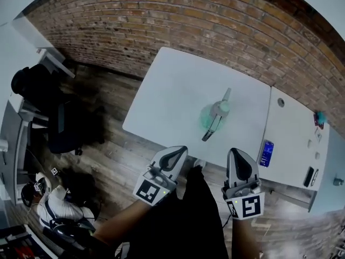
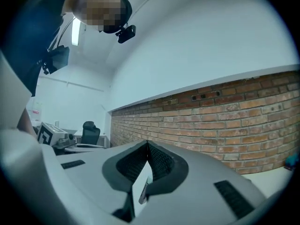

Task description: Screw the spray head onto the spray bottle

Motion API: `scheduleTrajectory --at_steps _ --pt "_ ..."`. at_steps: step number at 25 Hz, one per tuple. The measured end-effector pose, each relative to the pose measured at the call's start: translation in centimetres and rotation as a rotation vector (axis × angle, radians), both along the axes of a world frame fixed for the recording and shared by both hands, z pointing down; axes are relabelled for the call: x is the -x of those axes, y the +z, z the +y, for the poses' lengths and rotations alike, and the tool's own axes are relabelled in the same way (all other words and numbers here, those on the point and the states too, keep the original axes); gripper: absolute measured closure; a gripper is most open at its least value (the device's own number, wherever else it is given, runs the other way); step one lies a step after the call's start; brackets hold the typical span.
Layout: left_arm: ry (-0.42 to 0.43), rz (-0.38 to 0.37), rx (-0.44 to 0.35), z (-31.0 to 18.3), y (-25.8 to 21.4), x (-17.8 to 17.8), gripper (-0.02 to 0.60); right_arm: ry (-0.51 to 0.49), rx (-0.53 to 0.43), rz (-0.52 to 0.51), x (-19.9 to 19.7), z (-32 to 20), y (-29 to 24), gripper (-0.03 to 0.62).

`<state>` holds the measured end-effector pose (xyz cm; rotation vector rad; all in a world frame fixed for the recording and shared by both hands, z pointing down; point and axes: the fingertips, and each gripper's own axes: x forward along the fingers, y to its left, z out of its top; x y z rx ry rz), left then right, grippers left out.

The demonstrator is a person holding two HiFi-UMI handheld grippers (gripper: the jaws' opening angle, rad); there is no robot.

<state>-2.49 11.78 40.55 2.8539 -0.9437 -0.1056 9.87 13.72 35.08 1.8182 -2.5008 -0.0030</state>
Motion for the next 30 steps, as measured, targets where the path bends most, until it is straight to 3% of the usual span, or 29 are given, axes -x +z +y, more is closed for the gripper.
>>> scheduleTrajectory --at_steps 8,14,17,21,30 --pt "0.032 -0.005 -0.033 4.5 -1.9 1.0 0.58 0.061 0.031 0.009 2.6 5.0 0.5 0.586" --pt "-0.015 0.03 -0.082 6.5 -4.3 -0.8 0.58 0.071 0.035 -0.016 0.6 6.9 -0.4 0.586" --pt "-0.032 0.052 -0.058 6.5 -5.5 -1.5 0.58 0.087 0.025 -0.01 -0.5 7.1 -0.7 0.586" --pt "-0.019 0.061 -0.113 7.0 -6.8 -2.1 0.58 0.086 0.023 -0.013 -0.1 7.9 -0.8 0.586" --pt "-0.019 0.038 -0.108 6.3 -6.5 -2.3 0.58 0.097 0.016 -0.016 0.3 8.4 -1.2 0.586"
